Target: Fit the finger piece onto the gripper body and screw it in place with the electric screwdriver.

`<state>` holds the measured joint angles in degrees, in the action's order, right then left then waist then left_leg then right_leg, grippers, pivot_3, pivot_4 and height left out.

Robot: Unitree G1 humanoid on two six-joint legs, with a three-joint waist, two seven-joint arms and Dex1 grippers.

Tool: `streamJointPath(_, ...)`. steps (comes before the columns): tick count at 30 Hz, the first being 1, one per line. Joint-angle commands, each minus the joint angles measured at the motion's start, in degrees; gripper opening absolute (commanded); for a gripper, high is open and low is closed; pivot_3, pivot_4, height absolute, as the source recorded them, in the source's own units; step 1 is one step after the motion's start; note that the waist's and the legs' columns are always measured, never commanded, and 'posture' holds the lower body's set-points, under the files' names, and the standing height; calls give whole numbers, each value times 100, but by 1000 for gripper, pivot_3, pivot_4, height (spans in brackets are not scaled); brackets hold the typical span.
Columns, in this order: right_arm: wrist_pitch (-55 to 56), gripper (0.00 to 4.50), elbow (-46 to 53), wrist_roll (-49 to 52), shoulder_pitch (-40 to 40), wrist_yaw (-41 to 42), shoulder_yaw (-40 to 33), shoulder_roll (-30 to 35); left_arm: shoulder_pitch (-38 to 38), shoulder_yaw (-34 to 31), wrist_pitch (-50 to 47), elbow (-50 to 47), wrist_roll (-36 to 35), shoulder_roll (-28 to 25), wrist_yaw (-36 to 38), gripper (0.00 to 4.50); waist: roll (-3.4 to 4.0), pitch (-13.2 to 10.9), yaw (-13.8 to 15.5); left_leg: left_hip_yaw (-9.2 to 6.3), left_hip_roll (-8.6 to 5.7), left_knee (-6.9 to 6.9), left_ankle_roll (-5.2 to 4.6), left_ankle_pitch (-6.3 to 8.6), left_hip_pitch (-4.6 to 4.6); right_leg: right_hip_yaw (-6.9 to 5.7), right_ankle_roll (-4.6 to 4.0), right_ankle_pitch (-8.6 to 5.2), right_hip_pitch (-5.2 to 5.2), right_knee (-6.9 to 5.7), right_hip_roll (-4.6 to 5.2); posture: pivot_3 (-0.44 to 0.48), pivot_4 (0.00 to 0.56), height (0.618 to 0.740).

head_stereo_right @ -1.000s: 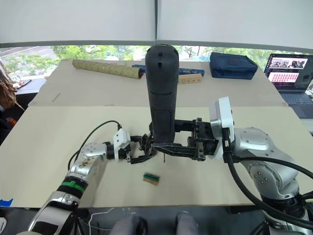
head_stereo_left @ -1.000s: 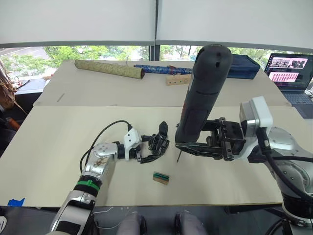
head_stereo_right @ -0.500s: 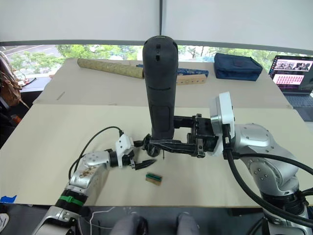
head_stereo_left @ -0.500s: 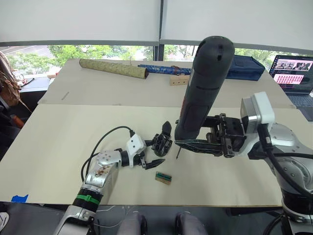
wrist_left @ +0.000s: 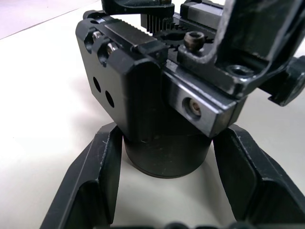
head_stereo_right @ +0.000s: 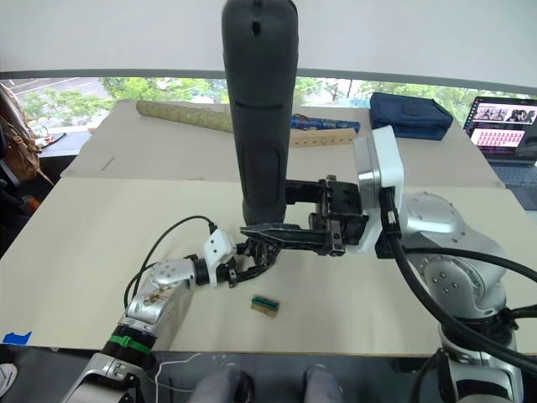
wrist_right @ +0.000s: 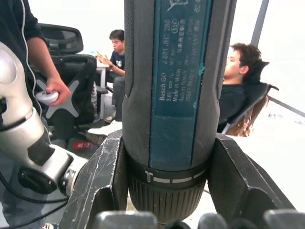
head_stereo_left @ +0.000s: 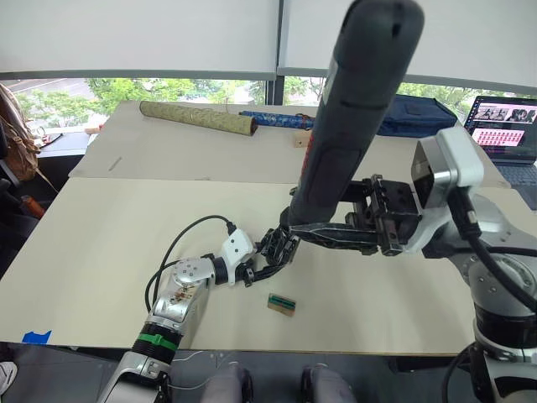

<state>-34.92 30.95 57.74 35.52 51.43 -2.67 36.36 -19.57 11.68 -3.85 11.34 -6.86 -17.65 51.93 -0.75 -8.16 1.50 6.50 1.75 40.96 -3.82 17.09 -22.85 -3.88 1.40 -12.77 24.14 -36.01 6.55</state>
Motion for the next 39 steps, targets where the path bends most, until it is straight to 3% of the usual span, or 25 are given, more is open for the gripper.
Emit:
streamJointPath(1, 74, 1904, -101, 59, 396, -72, -16, -177, 76, 188, -78, 201, 76, 17, 40, 2371, 0, 0, -2, 0, 0, 0, 0, 0, 0, 0, 0, 0, 0, 0, 0, 0, 150, 740)
streamJointPath(14, 434, 1904, -855, -1053, 1027, 48, 513, -955, 110, 207, -102, 155, -9, -29, 225, 2371, 2, 1, -1, 3, -3, -1, 26, -16, -4, -2, 1, 0, 1, 4, -2, 0, 150, 740)
streamJointPath(24, 681, 1904, -1145, -1761, 947, 236, 792, -1115, 205, 226, -268, 36, -37, -138, 250, 2371, 2, 1, -58, 3, -1, -3, 33, -20, -6, -2, 1, 0, 3, 5, -4, 0, 150, 740)
streamJointPath(39, 545, 1904, -1169, -2018, 846, 304, 1032, -1284, 258, 241, -372, -45, -81, -232, 235, 2371, 2, 1, -89, 5, 1, -6, 37, -22, -6, -2, 1, 0, 4, 9, -6, 0, 150, 740)
